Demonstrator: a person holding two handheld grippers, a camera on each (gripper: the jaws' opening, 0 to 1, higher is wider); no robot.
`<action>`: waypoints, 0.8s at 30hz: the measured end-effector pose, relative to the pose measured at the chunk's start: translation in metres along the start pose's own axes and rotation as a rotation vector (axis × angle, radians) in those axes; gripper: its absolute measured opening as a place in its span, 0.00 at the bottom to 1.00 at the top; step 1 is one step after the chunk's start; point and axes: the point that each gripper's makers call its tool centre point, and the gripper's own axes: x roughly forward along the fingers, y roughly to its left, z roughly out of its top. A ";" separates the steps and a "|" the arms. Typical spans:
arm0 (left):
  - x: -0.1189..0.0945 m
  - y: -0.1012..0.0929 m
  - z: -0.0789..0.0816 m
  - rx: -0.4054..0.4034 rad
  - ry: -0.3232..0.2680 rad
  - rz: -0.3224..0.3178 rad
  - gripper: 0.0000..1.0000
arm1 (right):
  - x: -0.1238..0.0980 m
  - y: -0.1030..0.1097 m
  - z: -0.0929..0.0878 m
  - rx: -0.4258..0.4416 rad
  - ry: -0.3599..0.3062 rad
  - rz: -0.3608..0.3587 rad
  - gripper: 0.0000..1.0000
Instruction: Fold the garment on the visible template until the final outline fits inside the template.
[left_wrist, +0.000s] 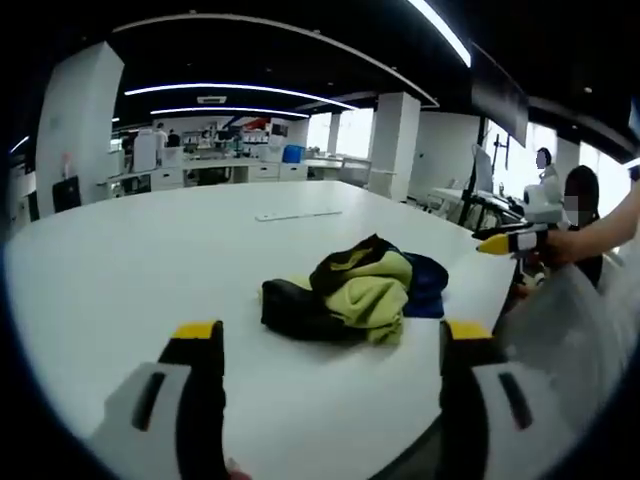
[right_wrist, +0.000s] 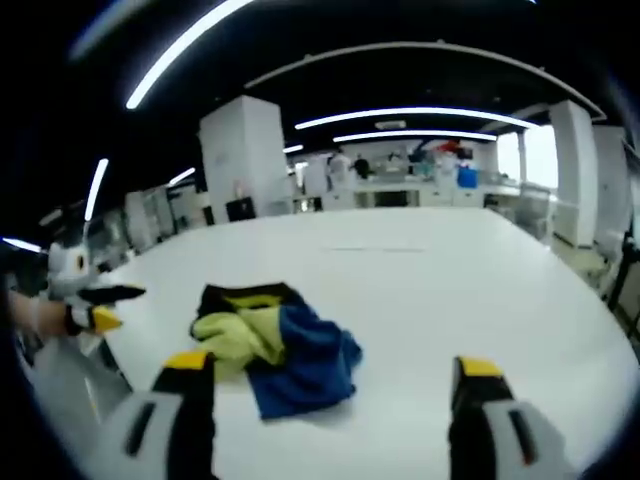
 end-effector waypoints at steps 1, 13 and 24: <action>0.000 0.000 0.000 0.000 0.000 0.000 0.86 | 0.000 0.000 0.000 -0.003 0.000 -0.003 0.99; -0.003 0.006 0.003 0.016 -0.004 0.051 0.89 | 0.000 0.006 0.003 0.013 -0.019 0.019 0.99; -0.003 0.021 -0.005 0.036 0.040 0.115 0.90 | -0.003 0.016 0.015 0.069 -0.076 0.083 0.99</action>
